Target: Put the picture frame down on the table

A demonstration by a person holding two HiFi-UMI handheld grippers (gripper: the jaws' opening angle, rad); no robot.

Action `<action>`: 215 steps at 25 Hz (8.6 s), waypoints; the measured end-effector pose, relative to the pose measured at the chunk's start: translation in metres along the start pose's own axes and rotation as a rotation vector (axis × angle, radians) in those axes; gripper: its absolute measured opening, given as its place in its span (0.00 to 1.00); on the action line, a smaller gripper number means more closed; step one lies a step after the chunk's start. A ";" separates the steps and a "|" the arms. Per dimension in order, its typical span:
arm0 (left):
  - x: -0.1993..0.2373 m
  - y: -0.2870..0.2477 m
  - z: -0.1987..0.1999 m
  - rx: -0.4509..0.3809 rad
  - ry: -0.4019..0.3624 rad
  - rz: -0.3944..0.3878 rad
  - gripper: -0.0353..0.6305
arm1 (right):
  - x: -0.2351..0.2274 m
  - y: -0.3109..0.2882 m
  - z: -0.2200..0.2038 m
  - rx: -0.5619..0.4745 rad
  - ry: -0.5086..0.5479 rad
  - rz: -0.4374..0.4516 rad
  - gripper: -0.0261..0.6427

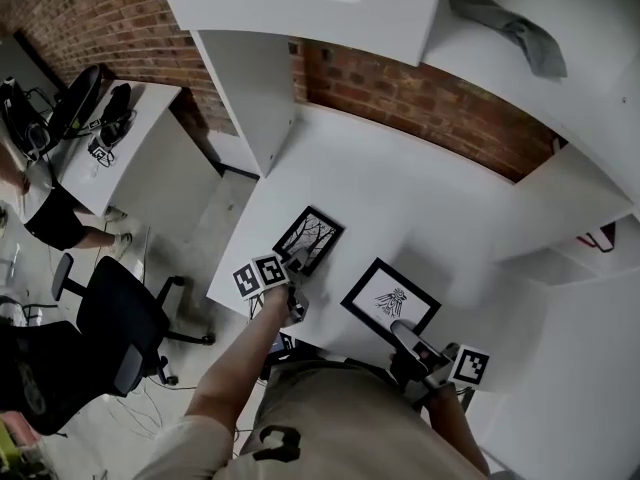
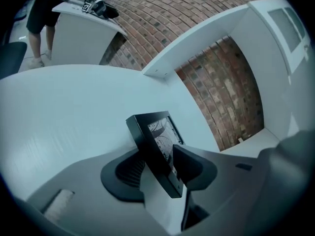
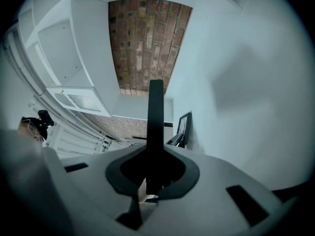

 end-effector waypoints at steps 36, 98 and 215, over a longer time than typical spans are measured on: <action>-0.023 0.081 -0.017 0.318 -0.578 -0.226 0.51 | 0.007 -0.008 -0.028 0.068 0.022 0.015 0.07; -0.059 0.175 -0.056 0.202 -0.848 -0.396 0.43 | 0.025 0.017 -0.079 -0.080 0.038 0.059 0.07; -0.008 0.207 -0.048 0.000 -0.555 -0.172 0.08 | -0.012 -0.023 -0.025 0.080 0.045 -0.038 0.07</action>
Point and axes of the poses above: the fingertips, and each gripper's own axes: y backward along the fingers, x to its left, z out of its top, the point moved 6 cm from there along y, backward along the fingers, and after that the axes turned 5 degrees about z, right-handed, at the moved point
